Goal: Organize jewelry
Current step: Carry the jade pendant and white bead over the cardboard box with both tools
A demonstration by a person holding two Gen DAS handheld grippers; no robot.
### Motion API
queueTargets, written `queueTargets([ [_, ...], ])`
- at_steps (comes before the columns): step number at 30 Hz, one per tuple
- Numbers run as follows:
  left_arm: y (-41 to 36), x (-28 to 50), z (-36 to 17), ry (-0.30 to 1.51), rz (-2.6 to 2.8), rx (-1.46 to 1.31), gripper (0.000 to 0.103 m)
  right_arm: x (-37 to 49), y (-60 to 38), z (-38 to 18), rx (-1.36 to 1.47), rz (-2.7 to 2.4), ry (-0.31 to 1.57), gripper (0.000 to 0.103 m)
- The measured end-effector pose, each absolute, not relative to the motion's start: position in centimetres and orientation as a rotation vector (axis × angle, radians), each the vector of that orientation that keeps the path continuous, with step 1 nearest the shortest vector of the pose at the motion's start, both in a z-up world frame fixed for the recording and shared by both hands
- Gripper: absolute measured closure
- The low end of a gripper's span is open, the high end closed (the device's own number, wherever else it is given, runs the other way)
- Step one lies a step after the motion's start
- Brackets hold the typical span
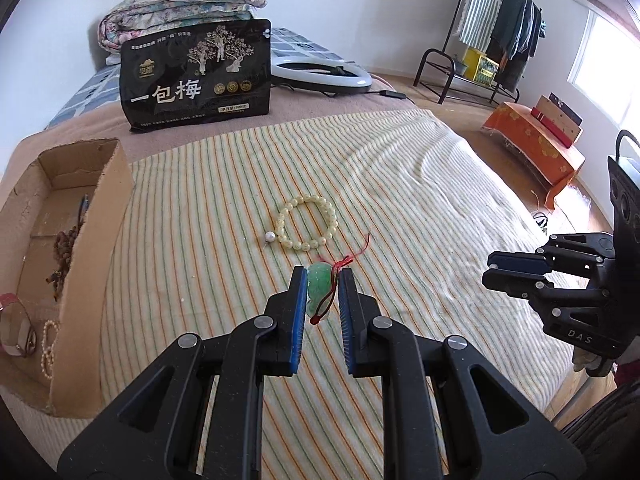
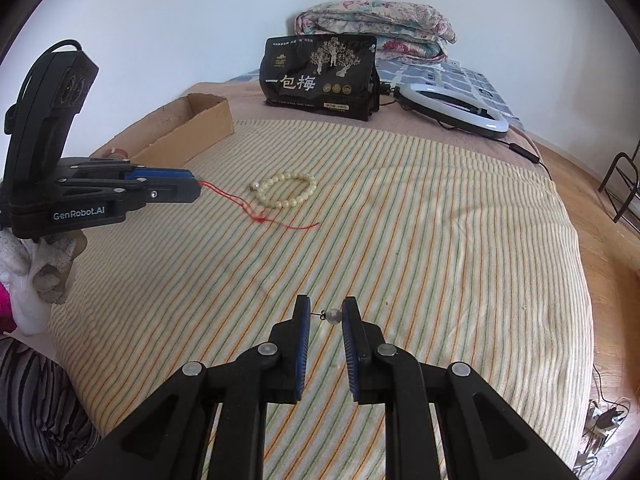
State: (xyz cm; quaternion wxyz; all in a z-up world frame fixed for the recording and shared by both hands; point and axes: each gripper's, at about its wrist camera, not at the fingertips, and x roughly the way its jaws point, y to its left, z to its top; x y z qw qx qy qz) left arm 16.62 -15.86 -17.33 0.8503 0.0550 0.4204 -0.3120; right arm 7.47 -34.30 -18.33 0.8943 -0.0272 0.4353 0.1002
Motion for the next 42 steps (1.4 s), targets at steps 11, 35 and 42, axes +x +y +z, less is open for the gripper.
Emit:
queueTargets([
  [11, -11.6, 15.3, -13.0, 0.817, -0.614, 0.043, 0.089, 7.2, -33.1, -14.8, -0.068, 0.202, 0.848, 0.089],
  [35, -0.6, 17.2, -7.6, 0.713, -0.458, -0.057, 0.089, 10.8, -24.6, -8.0, -0.119, 0.310, 0.741, 0.089],
  [42, 3.1, 18.8, -7.3, 0.706, -0.401, -0.097, 0.089, 12.9, -20.6, -6.6, -0.119, 0.374, 0.720, 0.089],
])
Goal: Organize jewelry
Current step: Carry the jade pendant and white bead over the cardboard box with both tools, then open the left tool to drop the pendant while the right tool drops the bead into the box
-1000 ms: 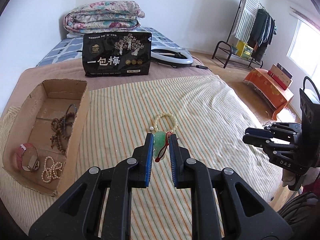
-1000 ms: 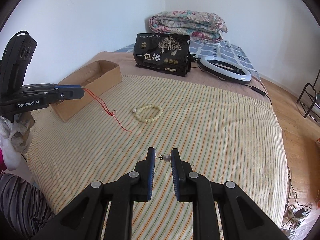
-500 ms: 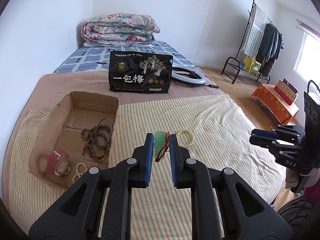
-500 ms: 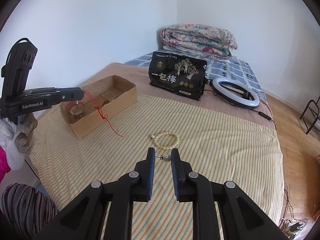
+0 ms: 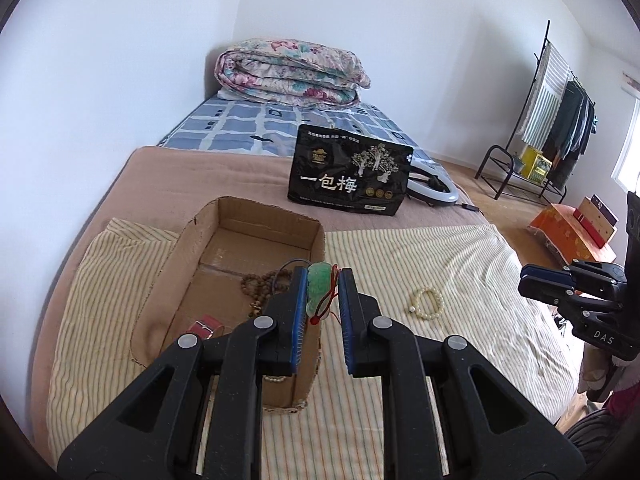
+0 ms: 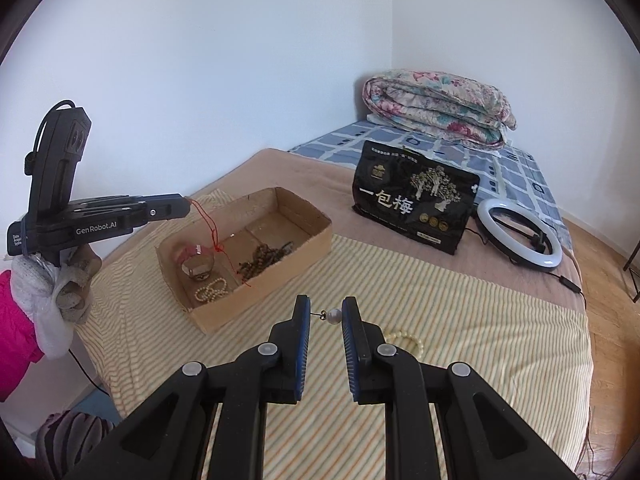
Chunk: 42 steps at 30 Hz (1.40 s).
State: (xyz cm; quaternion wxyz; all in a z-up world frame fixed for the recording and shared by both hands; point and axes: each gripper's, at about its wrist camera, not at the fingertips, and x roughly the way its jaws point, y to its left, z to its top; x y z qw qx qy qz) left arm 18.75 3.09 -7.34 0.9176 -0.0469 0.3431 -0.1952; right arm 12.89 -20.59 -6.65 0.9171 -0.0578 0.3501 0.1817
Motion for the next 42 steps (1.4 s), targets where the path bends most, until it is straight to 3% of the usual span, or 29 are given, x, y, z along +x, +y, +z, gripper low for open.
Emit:
queueTargets([
  [19, 9.6, 24.0, -9.1, 0.718, -0.293, -0.155, 0.089, 18.6, -11.5, -8.4, -0.157, 0.505, 0.758, 0.089],
  [42, 10.0, 27.5, -12.0, 0.778, -0.281, -0.140, 0.089, 23.1, -6.4, -13.5, -0.101, 0.567, 0.847, 0.087],
])
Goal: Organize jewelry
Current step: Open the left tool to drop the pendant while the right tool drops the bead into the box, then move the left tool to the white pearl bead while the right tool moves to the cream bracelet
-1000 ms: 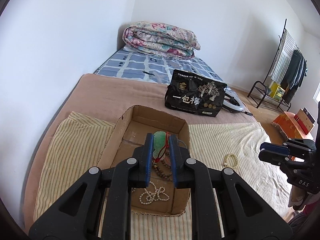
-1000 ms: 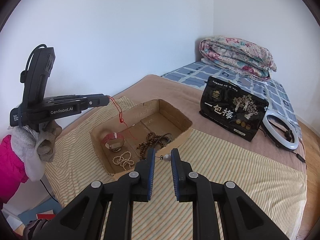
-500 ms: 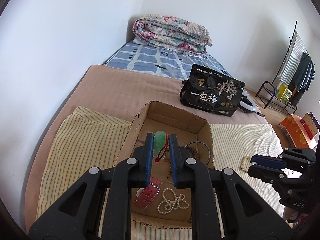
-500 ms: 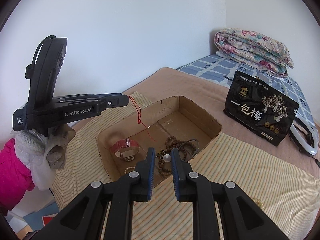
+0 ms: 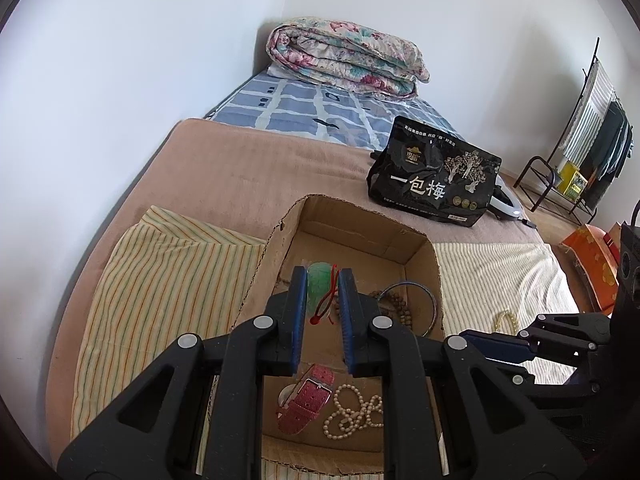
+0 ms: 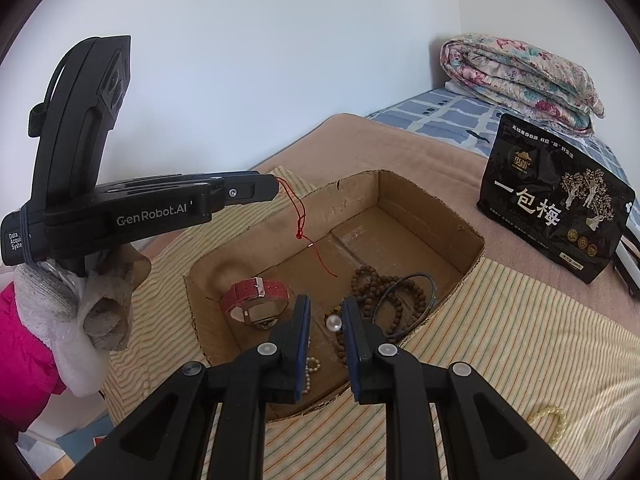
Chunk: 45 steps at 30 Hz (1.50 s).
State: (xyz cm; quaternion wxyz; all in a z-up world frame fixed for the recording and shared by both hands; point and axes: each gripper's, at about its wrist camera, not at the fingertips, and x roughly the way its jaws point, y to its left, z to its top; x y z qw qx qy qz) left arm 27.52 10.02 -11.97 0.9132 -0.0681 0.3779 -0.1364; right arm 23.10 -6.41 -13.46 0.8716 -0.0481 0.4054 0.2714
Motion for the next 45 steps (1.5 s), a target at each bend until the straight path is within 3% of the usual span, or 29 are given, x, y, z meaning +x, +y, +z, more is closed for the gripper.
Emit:
queueTargets([
  [2, 10.0, 27.6, -12.0, 0.782, -0.287, -0.142, 0.089, 23.2, -6.4, -13.5, -0.106, 0.562, 0.843, 0.075],
  [6, 9.5, 27.6, -12.4, 0.786, -0.285, -0.128, 0.089, 23.1, -6.4, -13.3, -0.109, 0.561, 0.832, 0.064],
  [8, 9.3, 27.7, -12.6, 0.791, -0.285, -0.123, 0.089, 23.0, -6.5, -13.3, -0.109, 0.553, 0.824, 0.045],
  [10, 9.1, 27.7, -12.8, 0.799, -0.276, -0.115, 0.088, 22.9, -6.7, -13.2, -0.104, 0.549, 0.815, 0.037],
  [11, 9.1, 27.7, -12.8, 0.803, -0.273, -0.113, 0.086, 22.8, -6.7, -13.1, -0.101, 0.547, 0.815, 0.033],
  [13, 9.0, 27.5, -12.9, 0.801, -0.269, -0.119, 0.063, 22.7, -6.9, -13.1, -0.098, 0.544, 0.812, 0.026],
  [17, 9.1, 27.3, -12.7, 0.791, -0.263, -0.127, 0.062, 22.4, -7.1, -12.9, -0.108, 0.542, 0.804, 0.019],
  [45, 3.0, 24.8, -10.2, 0.754, -0.376, -0.074, 0.062, 21.0, -17.1, -10.8, -0.137, 0.387, 0.796, 0.016],
])
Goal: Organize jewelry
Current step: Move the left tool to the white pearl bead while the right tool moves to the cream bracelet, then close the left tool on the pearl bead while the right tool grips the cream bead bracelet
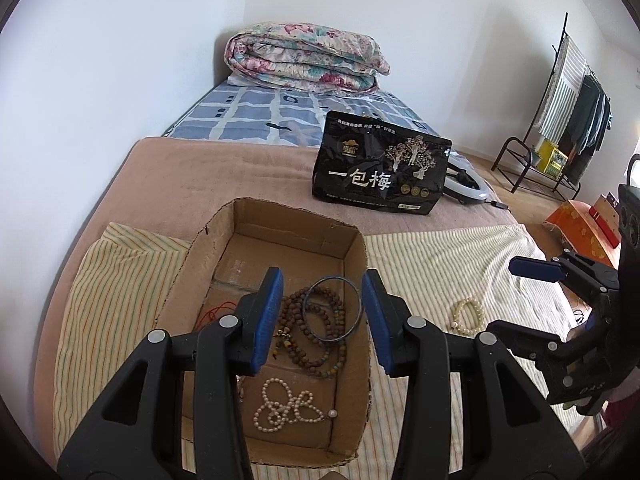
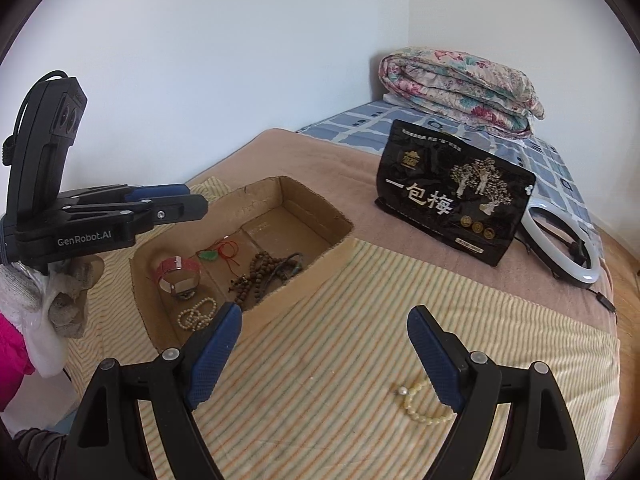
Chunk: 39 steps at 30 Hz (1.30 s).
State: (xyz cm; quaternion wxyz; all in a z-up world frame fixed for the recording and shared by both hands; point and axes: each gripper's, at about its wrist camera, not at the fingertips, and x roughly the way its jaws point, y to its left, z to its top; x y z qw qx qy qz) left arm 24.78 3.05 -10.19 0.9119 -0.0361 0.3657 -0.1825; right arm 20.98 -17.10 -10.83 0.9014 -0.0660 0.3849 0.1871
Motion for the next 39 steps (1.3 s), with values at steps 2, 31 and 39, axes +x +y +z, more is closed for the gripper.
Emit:
queueTargets([
  [2, 2.3, 24.5, -10.0, 0.750, -0.391, -0.073, 0.062, 20.8, -18.5, -10.8, -0.132, 0.365, 0.802, 0.016],
  [31, -10.9, 22.3, -13.3, 0.822, -0.602, 0.018, 0.062, 20.7, -30.9, -16.0, 0.000, 0.213, 0.916, 0.025],
  [39, -13.6, 22.5, -16.5, 0.876, -0.625, 0.058, 0.067, 22.5, -31.2, -20.2, 0.019, 0.210, 1.001, 0.045],
])
